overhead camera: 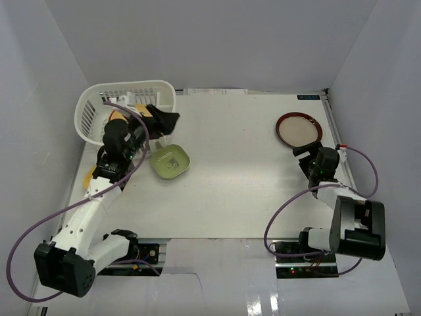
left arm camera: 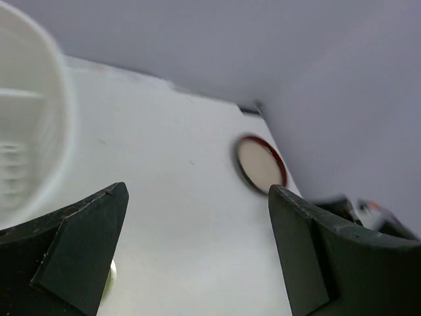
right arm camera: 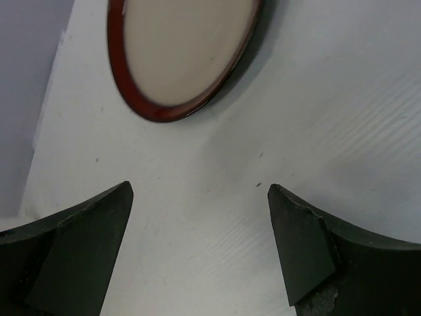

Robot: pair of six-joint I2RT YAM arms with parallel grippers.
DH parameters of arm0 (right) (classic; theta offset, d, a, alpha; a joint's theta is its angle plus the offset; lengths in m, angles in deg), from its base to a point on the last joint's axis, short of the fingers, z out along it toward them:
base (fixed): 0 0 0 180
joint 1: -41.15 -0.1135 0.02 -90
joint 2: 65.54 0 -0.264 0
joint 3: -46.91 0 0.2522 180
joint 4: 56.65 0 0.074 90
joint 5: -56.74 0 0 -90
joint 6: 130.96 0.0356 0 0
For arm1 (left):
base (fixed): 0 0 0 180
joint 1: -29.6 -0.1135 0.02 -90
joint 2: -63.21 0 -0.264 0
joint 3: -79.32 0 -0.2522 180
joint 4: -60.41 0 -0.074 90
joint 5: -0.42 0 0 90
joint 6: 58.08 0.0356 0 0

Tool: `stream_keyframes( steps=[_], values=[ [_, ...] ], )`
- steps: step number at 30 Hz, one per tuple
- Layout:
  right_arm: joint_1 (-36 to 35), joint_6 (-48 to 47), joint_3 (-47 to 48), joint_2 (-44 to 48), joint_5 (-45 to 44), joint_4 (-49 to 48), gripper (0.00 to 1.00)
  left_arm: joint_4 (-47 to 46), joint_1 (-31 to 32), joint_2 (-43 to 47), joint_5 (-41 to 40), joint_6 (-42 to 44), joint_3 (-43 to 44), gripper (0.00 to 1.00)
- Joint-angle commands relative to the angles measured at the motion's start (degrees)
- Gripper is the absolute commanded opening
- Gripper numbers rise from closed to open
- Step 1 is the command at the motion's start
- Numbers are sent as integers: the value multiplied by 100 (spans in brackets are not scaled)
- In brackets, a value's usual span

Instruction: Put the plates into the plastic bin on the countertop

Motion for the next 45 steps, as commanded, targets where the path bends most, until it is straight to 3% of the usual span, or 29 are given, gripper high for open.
stream_keyframes(
  steps=[1, 4, 6, 10, 14, 17, 18, 19, 20, 26, 30, 35, 39, 45],
  values=[
    [381, 407, 321, -594, -352, -555, 89, -77, 776, 57, 1816, 547, -333, 98],
    [759, 662, 557, -1340, -97, -845, 85, 378, 1173, 57, 2197, 1056, -552, 98],
    [987, 829, 698, -1999, 367, -1309, 81, 459, 1463, 84, 1945, 1138, -632, 98],
    [1076, 1066, 1260, -2925, 712, -1409, 77, 538, 1543, -92, 2268, 1182, -456, 98],
    [1050, 1400, 1542, -3479, 791, -1690, 54, 574, 1543, -127, 2304, 1112, -447, 98],
    [1006, 1445, 1665, -3682, 808, -1629, 31, 617, 1543, -154, 2348, 1121, -403, 98],
    [997, 1419, 1736, -3699, 835, -1594, 28, 626, 1543, -154, 2339, 1121, -412, 98],
    [997, 1357, 1736, -3682, 870, -1593, 15, 635, 1543, -145, 2330, 1121, -412, 98],
    [997, 1331, 1710, -3638, 966, -1663, 10, 644, 1543, -154, 2304, 1121, -412, 98],
    [927, 1234, 947, -2506, 1712, -2383, 8, 688, 1543, -276, 2295, 1086, -386, 98],
    [655, 1296, 200, -1016, 2241, -2727, 8, 697, 1543, -434, 2426, 1033, -351, 98],
    [-319, 927, -478, 552, 2303, -1990, 8, 670, 1534, -558, 2681, 998, -333, 98],
    [-1505, 786, -698, 1711, 1592, -1251, 8, 425, 1525, -479, 2831, 971, -412, 98],
    [-2439, 838, -550, 2189, 1397, -969, 8, 397, 1508, -470, 2787, 954, -474, 92]
  ],
)
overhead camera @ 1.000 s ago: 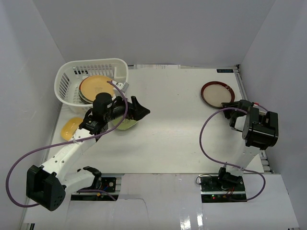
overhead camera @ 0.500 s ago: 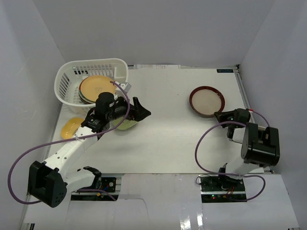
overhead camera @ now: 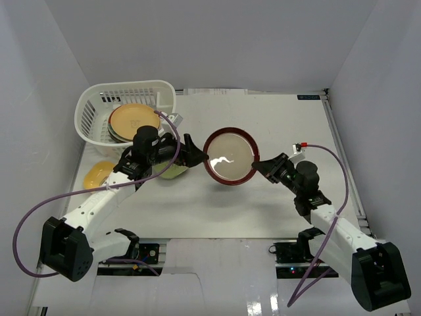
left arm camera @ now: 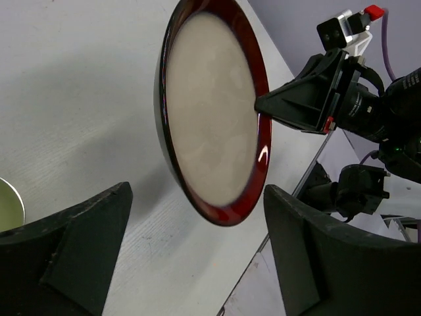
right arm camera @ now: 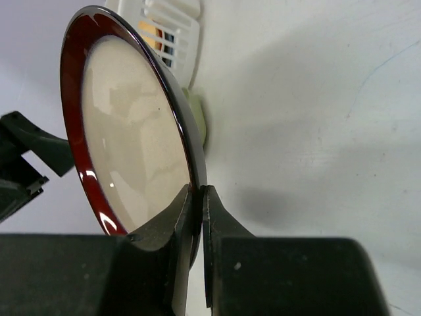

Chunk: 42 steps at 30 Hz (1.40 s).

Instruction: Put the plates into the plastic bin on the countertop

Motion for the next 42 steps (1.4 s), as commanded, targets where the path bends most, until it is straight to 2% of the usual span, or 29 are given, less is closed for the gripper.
stream_keyframes(
  steps=[1, 8, 12, 18, 21, 22, 24, 25, 27, 28, 31, 32, 35, 36, 37, 38, 39, 42],
  values=[
    [-225, 148, 251, 187, -144, -464, 8, -92, -20, 63, 101, 3, 88, 87],
    [-647, 77, 383, -146, 6, -516, 8, 75, -20, -121, -48, 20, 158, 63],
    [-744, 86, 400, -270, 103, -763, 8, 478, -20, -306, -451, 134, 333, 63],
    [-797, -72, 567, -121, 59, -614, 8, 1067, -20, -508, -1077, 380, 553, 70],
    [-867, -81, 638, -129, 155, -596, 8, 1121, -20, -912, -508, 337, 659, 69],
    [-894, -81, 655, -173, 165, -596, 8, 1104, -20, -1130, -44, 319, 694, 68],
    [-938, -107, 699, -226, 208, -596, 8, 1025, -20, -1273, 232, 258, 703, 63],
    [-981, -116, 699, -244, 226, -605, 8, 990, -20, -1308, 276, 240, 686, 51],
    [-1017, -125, 673, -296, 226, -640, 8, 893, -20, -1256, 260, 223, 642, 37],
    [-1026, -116, 656, -314, 217, -666, 8, 867, -20, -1221, 242, 214, 624, 23],
    [-1061, -81, 603, -384, 174, -675, 9, 761, -20, -1071, 145, 170, 545, 5],
    [-1070, -72, 594, -410, 165, -684, 11, 735, -20, -1036, 127, 144, 519, 0],
    [-1087, -98, 541, -411, 173, -693, 27, 516, -20, -826, 48, -93, 396, 0],
    [-1087, -107, 533, -393, 199, -710, 39, 297, -20, -694, 40, -190, 309, 0],
    [-1079, -134, 515, -367, 208, -693, 45, 243, -20, -641, -39, -330, 317, 0],
    [-1078, -169, 506, -288, 209, -641, 51, 242, -29, -614, -83, -375, 377, 0],
    [-1087, -247, 497, -227, 200, -579, 62, 329, -81, -579, -92, -393, 604, 0],
    [-1087, -467, 436, 81, 182, -342, 74, 663, -291, -509, -338, -402, 1150, 0]
  ],
)
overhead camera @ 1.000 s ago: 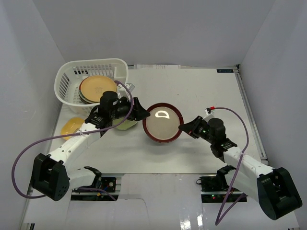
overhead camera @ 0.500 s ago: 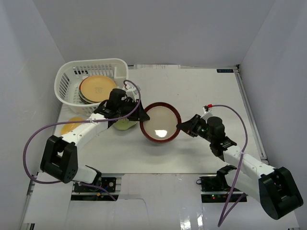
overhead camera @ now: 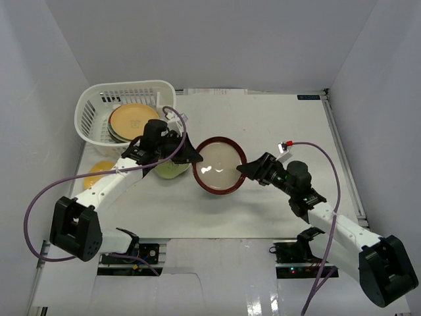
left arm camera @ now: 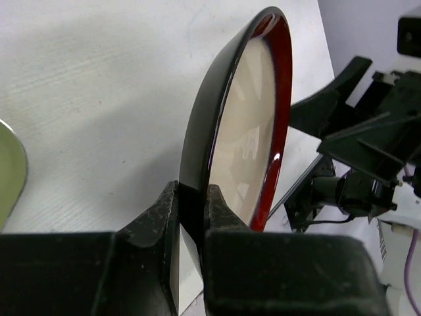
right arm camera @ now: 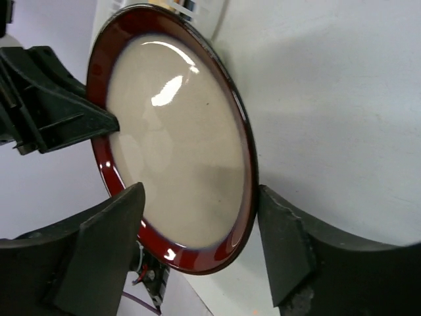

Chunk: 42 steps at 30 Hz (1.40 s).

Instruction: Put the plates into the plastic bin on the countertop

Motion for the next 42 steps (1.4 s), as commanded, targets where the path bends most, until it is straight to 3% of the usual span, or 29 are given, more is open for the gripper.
stream_keyframes(
  steps=[1, 5, 7, 9, 15, 26, 28, 30, 31, 32, 33, 35, 39, 42],
  values=[
    [-36, -207, 172, 453, 132, -403, 77, -178, -281, 425, -364, -179, 1145, 0],
    [-45, -304, -127, 892, 9, -270, 77, 78, -1106, 337, -743, -484, 2036, 0],
    [-45, -461, -172, 946, 61, -200, 77, 78, -1871, 276, -743, -714, 2195, 0],
    [-53, -690, -58, 972, 18, 238, 77, 323, -2406, 92, -1452, -811, 2458, 0],
    [-115, -1456, 136, 876, 78, 767, 77, 34, -3629, -443, -2307, -1356, 2353, 0],
    [-492, -1438, -154, 384, 237, 188, 76, 316, -3965, -1825, -2624, -653, 2916, 0],
    [-580, -1438, -154, 243, 211, 117, 76, 298, -3965, -1930, -2641, -618, 2934, 5],
    [-721, -1438, -137, 129, 71, 29, 77, 263, -3965, -2001, -2615, -539, 2960, 19],
    [-782, -1456, -110, -28, 9, -24, 77, 280, -3965, -2036, -2598, -513, 2995, 39],
    [-922, -1473, -49, -126, -61, -102, 79, 315, -3965, -2062, -2580, -495, 3013, 50],
    [-984, -1552, 12, -396, -201, -121, 81, 333, -3965, -2036, -2580, -504, 2987, 75],
    [-1212, -1640, 205, -731, -325, -112, 89, 333, -3965, -1870, -2580, -530, 2951, 94],
    [-1494, -1807, 907, -1793, -694, -234, 98, 315, -3965, -1405, -2641, -609, 2758, 98],
    [-1574, -1851, 1260, -2296, -730, -358, 95, 333, -3965, -974, -2738, -548, 2556, 98]
  ],
)
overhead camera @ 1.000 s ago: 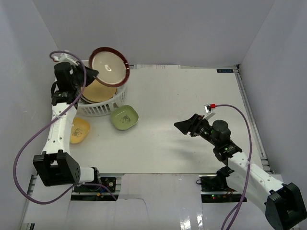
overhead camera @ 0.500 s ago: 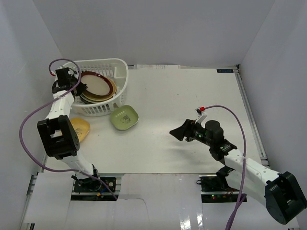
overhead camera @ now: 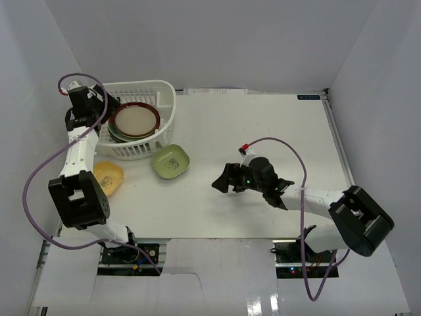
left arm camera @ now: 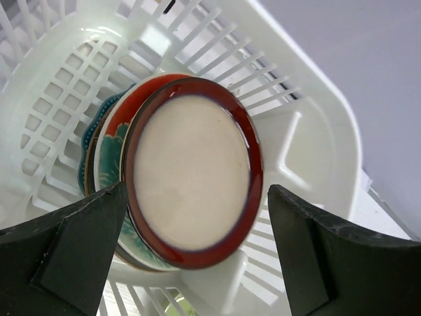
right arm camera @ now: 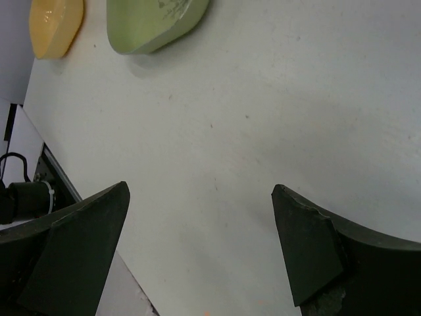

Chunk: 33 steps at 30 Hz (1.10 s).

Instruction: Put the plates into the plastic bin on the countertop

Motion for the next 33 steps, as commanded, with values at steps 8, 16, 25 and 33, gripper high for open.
stream_keyframes(
  steps=[8, 16, 25, 33],
  values=[
    [-224, -333, 2160, -2076, -347, -417, 95, -4, -15, 3326, -827, -155, -1752, 98],
    [-241, -359, 4114, -3772, -278, 207, 100, 1807, 20, 4964, -2163, -418, -3467, 97],
    [-259, -236, 5143, -4845, 56, 436, 77, 2660, 2, 4744, -3270, -1781, -4057, 89],
    [-259, 36, 5065, -5022, 347, 190, 47, 1880, -374, 4298, -3106, -2045, -4804, 98]
  ],
)
